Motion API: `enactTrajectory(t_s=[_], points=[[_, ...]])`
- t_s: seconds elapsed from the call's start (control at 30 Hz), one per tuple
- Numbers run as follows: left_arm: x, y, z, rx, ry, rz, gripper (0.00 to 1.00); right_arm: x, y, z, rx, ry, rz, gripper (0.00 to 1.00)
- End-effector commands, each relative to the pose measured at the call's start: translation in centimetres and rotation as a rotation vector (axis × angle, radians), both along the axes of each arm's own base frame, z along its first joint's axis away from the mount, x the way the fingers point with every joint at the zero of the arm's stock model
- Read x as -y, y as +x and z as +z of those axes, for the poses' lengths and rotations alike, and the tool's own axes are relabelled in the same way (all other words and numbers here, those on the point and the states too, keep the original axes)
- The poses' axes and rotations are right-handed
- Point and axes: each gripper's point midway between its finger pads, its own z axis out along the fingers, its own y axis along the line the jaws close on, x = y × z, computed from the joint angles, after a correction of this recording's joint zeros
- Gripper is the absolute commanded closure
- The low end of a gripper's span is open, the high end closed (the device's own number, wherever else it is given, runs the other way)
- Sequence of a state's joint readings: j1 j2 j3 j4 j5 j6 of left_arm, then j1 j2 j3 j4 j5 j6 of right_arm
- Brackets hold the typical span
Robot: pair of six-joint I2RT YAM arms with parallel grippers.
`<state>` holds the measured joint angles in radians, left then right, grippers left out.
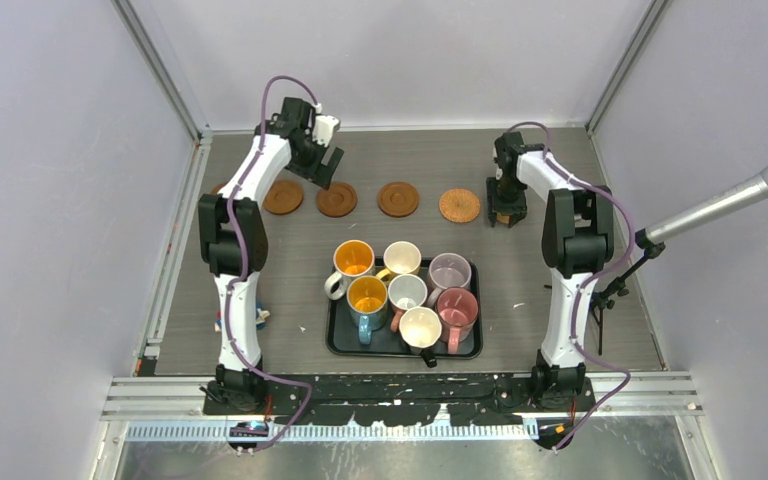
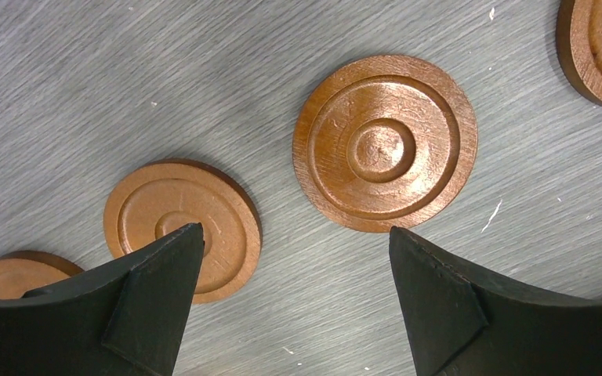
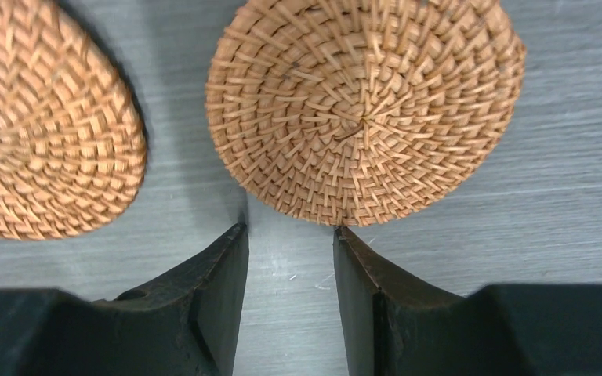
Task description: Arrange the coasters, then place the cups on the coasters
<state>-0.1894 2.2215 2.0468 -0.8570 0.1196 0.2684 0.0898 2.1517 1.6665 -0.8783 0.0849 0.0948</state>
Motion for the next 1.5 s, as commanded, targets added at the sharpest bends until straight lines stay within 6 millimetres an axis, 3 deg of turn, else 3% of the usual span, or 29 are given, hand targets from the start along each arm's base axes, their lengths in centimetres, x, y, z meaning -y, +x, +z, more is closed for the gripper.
enactTrajectory(t_s=[0.0, 0.33, 0.47, 0.63, 0.73, 0.9, 1.07, 1.2, 1.47], points=[[-0.5, 0.2, 3.9, 0.085, -0.006, 0.018, 0.10, 1.5, 2.4, 0.2, 0.059, -0.018, -0.076, 0.51], [-0.4, 0.2, 3.6, 0.074, -0.005, 0.009, 0.10, 3.5, 3.6, 0.2, 0.073, -0.016, -0.070, 0.50], [-0.3, 0.3, 3.6, 0.072, -0.010, 0.008, 0.10, 5.3, 3.8, 0.5, 0.080, -0.018, -0.097, 0.50], [-0.3, 0.4, 3.7, 0.075, -0.006, -0.001, 0.10, 5.9, 2.7, 1.9, 0.077, -0.006, -0.056, 0.47], [-0.2, 0.4, 3.9, 0.077, -0.009, -0.005, 0.10, 7.4, 1.3, 2.5, 0.059, -0.010, -0.045, 0.48], [-0.1, 0.4, 3.7, 0.074, -0.016, -0.007, 0.10, 10.1, -0.8, 2.0, -0.005, -0.035, -0.089, 0.50], [0.0, 0.4, 3.5, 0.070, -0.021, -0.007, 0.10, 12.1, -1.3, 0.9, -0.023, -0.075, -0.094, 0.51], [0.0, 0.4, 3.5, 0.070, -0.020, -0.010, 0.10, 14.0, -0.5, 0.2, -0.017, -0.096, -0.104, 0.52], [-0.1, 0.2, 3.5, 0.065, -0.015, -0.006, 0.10, 15.2, 2.5, 0.0, 0.032, -0.124, -0.078, 0.51]])
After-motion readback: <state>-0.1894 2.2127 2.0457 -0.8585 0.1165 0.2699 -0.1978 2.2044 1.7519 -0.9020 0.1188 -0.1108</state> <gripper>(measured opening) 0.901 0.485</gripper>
